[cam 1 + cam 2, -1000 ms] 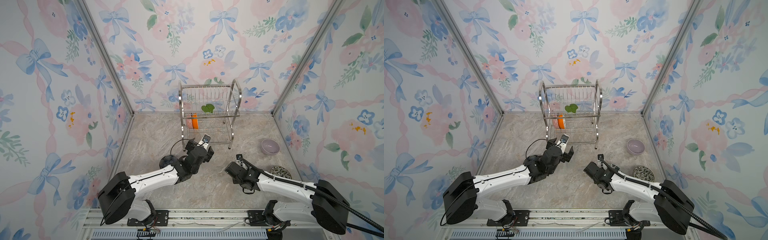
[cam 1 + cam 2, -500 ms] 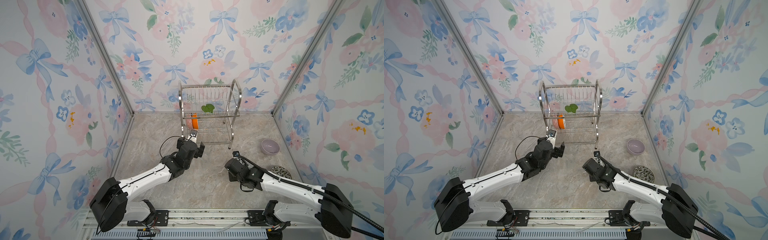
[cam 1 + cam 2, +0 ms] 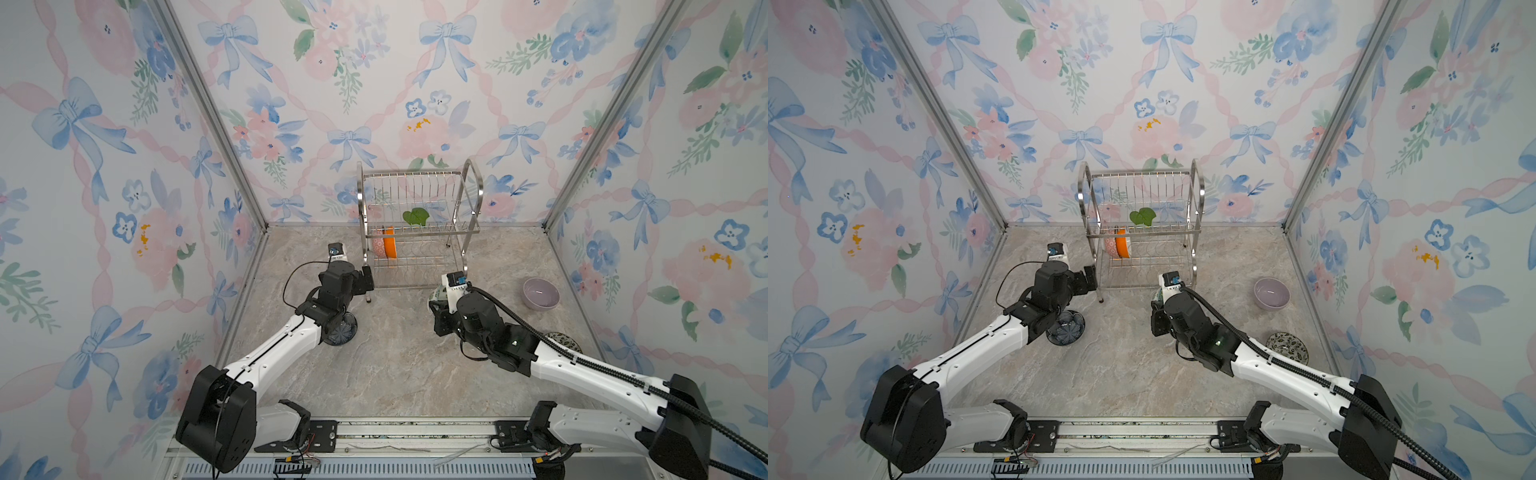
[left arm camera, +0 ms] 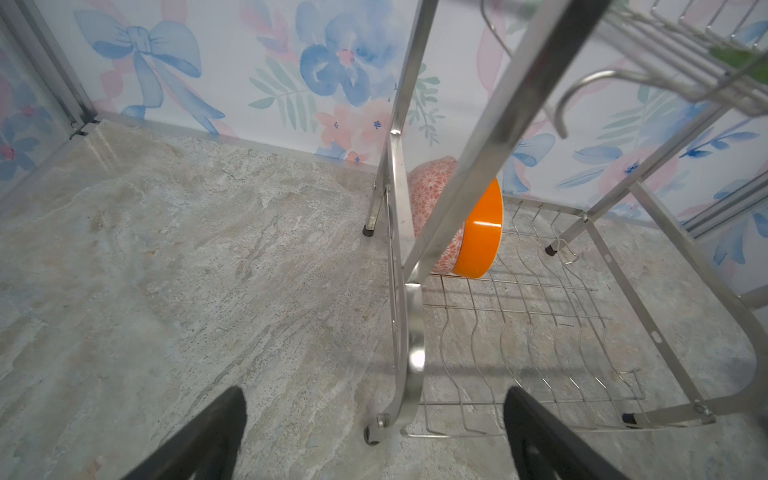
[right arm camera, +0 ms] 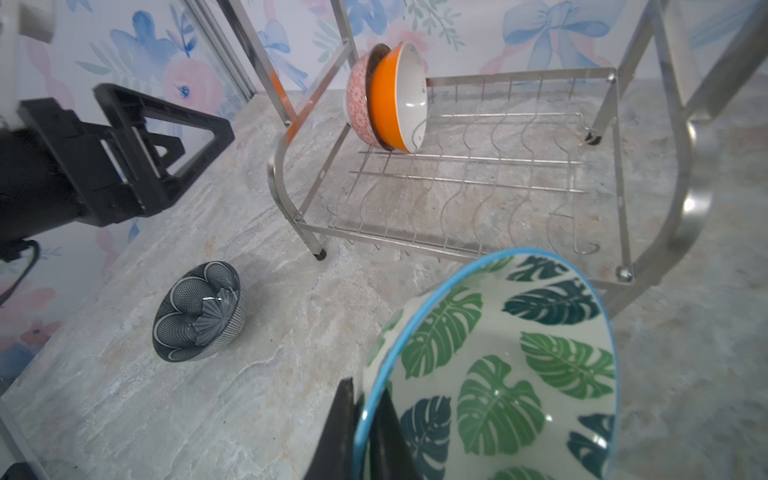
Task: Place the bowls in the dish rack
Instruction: 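Lift the green-leaf bowl and carry it with the right gripper to the rack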
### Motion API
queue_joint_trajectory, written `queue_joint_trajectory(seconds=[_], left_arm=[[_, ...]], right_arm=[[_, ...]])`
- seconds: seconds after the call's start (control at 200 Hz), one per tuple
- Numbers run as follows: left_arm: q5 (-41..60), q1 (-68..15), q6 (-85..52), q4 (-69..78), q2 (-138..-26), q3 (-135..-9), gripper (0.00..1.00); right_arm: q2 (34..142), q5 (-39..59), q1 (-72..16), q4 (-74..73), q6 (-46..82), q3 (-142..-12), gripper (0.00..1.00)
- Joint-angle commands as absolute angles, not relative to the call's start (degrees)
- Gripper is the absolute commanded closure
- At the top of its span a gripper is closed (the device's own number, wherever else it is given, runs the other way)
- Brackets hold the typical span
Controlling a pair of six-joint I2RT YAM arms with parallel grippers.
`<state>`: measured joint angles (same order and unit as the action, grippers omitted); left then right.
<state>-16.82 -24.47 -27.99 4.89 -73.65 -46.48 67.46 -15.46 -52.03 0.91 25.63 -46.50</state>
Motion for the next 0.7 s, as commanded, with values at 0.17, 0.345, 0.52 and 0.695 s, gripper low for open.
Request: queue_joint_trajectory(seconds=[0.17, 0.345, 0.52, 0.695], left_arm=[[-9.8, -22.8, -31.5, 7.0, -82.2, -50.4, 0.05], [-9.0, -22.8, -31.0, 8.0, -85.3, -51.4, 0.10], [-9.6, -23.2, -30.1, 7.9, -87.3, -52.9, 0.17], [-10.9, -24.0, -29.4, 8.3, -88.7, -53.2, 0.24]], right_arm=[[75.6, -3.8, -43.9, -18.1, 25.4, -49.7, 1.00], [79.7, -1.8, -41.7, -22.6, 25.5, -50.7, 1.00], [83.5, 0.4, -39.1, -29.3, 28.0, -50.8, 1.00], [87.8, 0.3, -38.0, -31.1, 27.9, -53.3, 1.00]])
